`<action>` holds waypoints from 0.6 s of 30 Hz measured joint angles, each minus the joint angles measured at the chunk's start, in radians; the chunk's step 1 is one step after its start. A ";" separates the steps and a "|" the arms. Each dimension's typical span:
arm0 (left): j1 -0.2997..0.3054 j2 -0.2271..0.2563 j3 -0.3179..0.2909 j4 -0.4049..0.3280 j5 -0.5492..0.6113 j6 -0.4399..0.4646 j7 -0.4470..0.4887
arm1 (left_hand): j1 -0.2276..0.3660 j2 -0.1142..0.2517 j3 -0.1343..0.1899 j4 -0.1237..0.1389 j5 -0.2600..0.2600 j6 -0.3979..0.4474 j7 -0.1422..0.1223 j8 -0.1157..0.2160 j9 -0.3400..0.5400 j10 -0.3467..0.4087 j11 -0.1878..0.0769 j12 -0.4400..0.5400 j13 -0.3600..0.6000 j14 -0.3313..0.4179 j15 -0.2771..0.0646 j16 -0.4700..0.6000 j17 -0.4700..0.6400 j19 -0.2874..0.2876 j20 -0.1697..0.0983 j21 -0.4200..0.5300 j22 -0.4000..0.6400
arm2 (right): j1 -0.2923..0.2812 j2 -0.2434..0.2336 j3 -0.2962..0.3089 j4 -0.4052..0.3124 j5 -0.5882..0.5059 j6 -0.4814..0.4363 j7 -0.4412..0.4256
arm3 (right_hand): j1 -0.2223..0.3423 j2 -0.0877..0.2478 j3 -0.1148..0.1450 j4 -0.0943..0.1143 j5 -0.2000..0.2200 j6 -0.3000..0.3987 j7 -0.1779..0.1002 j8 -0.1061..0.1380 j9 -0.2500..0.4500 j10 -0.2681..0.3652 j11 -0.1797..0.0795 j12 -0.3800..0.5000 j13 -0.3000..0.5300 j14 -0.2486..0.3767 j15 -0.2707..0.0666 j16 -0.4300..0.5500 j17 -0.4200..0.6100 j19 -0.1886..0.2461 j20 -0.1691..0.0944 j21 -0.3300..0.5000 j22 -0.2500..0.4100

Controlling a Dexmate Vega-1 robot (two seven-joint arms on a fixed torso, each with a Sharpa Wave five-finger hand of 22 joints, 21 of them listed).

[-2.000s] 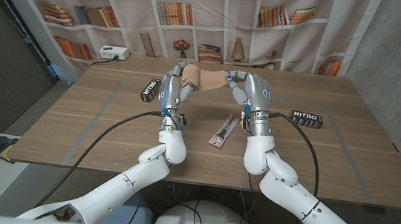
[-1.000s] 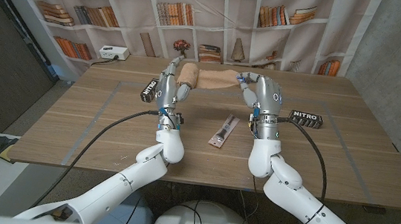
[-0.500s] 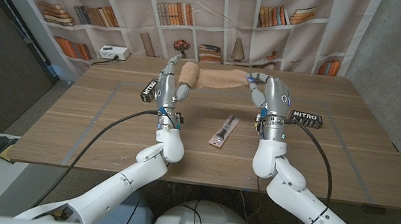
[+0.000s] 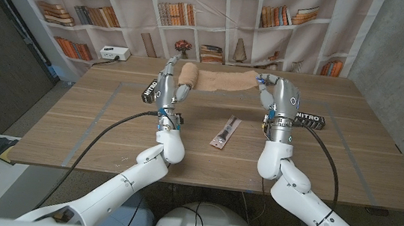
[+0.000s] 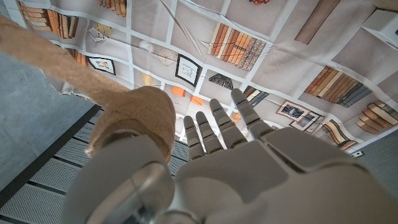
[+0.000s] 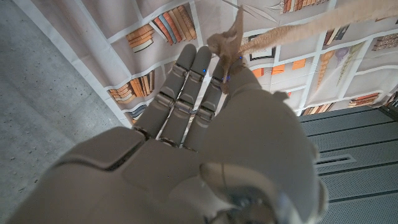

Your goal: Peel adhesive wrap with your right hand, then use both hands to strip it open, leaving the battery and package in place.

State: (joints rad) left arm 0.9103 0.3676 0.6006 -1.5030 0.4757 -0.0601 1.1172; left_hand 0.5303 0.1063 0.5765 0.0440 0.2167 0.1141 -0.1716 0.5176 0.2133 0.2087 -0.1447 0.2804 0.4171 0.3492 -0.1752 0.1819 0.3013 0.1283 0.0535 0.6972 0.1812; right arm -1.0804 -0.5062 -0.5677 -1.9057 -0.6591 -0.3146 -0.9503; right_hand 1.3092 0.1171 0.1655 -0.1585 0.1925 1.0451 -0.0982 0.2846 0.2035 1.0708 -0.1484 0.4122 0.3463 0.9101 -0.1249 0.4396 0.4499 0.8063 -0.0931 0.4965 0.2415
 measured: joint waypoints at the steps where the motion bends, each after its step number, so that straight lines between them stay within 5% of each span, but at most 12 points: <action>1: 0.001 0.000 -0.002 0.000 0.000 0.000 0.000 | 0.000 0.000 0.000 0.000 0.000 0.000 0.000 0.000 0.000 0.000 0.000 0.000 0.000 0.000 0.000 0.001 -0.003 0.000 0.000 0.000 0.000 | 0.000 0.000 0.000 0.000 0.001 -0.002 -0.002 | 0.000 0.000 0.000 0.000 0.000 0.000 0.000 0.000 0.000 0.000 0.000 0.000 0.000 0.000 0.000 0.000 0.000 0.000 0.000 0.000 0.000; 18: 0.010 0.012 -0.017 -0.006 -0.002 -0.003 0.000 | -0.019 0.011 -0.007 0.007 0.000 0.007 0.000 -0.005 -0.009 0.067 -0.027 0.000 -0.019 0.034 -0.007 0.033 -0.023 0.004 -0.004 -0.006 0.000 | -0.019 0.003 0.033 -0.008 0.015 -0.056 -0.036 | 0.000 0.000 -0.004 0.004 0.000 0.004 -0.004 -0.004 0.004 -0.002 0.002 -0.003 0.000 0.007 -0.003 -0.007 0.000 -0.009 0.002 0.012 -0.005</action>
State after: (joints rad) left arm 0.9199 0.3797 0.5837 -1.5088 0.4736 -0.0633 1.1172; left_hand 0.5117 0.1170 0.5693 0.0512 0.2167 0.1215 -0.1714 0.5129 0.2041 0.2754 -0.1717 0.2805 0.3983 0.3833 -0.1823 0.2148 0.2782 0.1320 0.0499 0.6913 0.1814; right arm -1.0992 -0.5034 -0.5348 -1.9136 -0.6443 -0.3710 -0.9863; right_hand 1.3091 0.1171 0.1613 -0.1543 0.1924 1.0487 -0.1019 0.2806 0.2072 1.0691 -0.1467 0.4087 0.3461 0.9171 -0.1283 0.4325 0.4500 0.7974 -0.0911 0.5081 0.2368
